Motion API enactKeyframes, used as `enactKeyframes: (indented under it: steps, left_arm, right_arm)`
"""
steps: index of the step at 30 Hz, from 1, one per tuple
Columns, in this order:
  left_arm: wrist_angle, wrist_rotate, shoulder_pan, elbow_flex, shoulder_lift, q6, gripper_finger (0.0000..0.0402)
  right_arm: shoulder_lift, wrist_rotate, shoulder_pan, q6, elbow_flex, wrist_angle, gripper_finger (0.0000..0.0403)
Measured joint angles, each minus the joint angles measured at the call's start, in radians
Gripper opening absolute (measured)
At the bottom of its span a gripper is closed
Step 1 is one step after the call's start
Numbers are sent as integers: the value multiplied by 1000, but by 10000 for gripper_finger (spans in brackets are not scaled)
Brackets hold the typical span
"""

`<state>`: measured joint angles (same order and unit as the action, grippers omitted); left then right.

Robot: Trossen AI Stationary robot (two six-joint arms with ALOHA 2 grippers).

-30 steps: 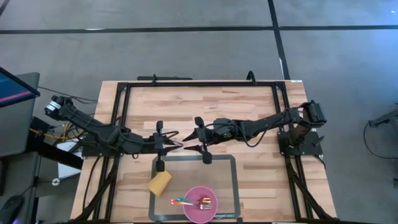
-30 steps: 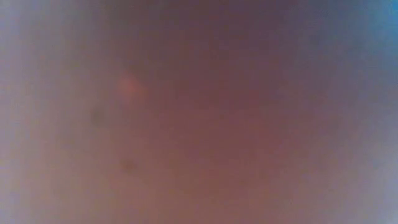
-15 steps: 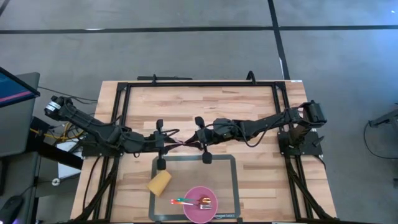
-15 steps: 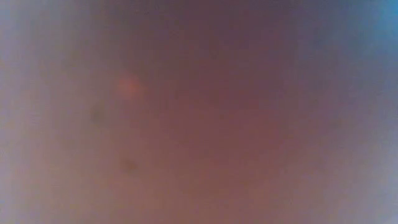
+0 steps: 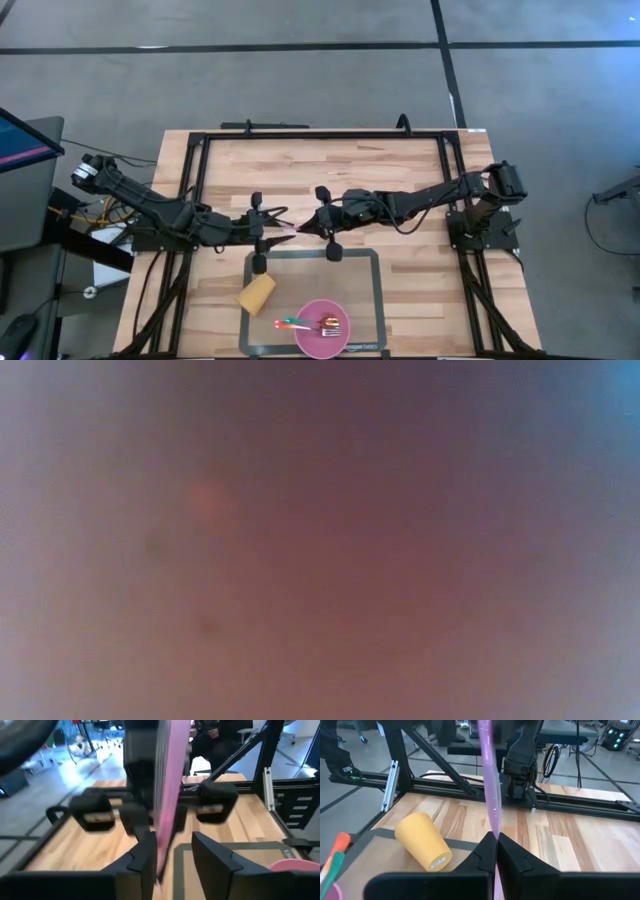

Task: Pick & Place Utensil
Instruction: Adjust the yellow cup on the transparent mat

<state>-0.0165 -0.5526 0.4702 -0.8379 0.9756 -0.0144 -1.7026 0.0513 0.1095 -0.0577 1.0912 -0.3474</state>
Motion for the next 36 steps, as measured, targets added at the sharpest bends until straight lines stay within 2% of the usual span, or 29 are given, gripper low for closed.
enactKeyframes:
  steps: [5, 10, 16, 22, 25, 31, 36]
  left_arm:
    - [123, 4, 0, 0, 0, -105, 148]
    - [209, 27, 0, 0, 0, -192, 150]
    - [234, 181, 7, 0, 6, -204, 138]
    - [243, 194, 48, -5, 68, -161, 131]
    - [298, 187, 50, -56, 125, -146, 130]
    - [579, 192, 92, -211, 259, -149, 129]
    - [625, 252, 165, -246, 325, -237, 129]
  right_arm:
    - [81, 0, -7, 6, 0, 76, 1]
    - [157, 0, -7, 5, 0, 183, 1]
    - [225, 0, -5, -40, 0, 271, 1]
    - [262, -8, -14, -49, 0, 321, 0]
    - [263, -12, -15, -49, 0, 328, 0]
    - [261, -33, -20, -54, 0, 350, 0]
    - [259, -53, -29, -54, 0, 359, 0]
